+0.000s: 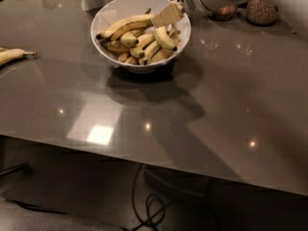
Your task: Pick banana from white bowl
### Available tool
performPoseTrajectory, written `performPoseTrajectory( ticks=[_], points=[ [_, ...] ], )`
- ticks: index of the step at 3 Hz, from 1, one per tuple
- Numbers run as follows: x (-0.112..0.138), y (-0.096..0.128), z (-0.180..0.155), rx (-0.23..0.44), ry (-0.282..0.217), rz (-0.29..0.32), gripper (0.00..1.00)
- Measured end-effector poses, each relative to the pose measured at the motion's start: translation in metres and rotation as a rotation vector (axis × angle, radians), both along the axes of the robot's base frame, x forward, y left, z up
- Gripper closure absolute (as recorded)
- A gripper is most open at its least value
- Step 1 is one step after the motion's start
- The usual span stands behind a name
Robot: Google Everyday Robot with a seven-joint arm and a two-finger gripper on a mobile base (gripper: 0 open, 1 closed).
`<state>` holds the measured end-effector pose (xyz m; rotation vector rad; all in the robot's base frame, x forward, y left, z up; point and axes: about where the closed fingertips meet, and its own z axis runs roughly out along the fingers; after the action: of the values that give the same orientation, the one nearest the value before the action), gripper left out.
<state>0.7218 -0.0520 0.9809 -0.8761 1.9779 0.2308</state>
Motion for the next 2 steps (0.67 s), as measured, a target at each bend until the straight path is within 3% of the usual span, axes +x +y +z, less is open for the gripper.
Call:
performPoseTrajectory(
  ticks=[1, 2],
  points=[
    [-0.002, 0.003, -0.015, 0.012, 0.028, -0.016, 0.38],
    [-0.006, 0.004, -0.028, 0.018, 0.054, -0.028, 0.37]
  ],
)
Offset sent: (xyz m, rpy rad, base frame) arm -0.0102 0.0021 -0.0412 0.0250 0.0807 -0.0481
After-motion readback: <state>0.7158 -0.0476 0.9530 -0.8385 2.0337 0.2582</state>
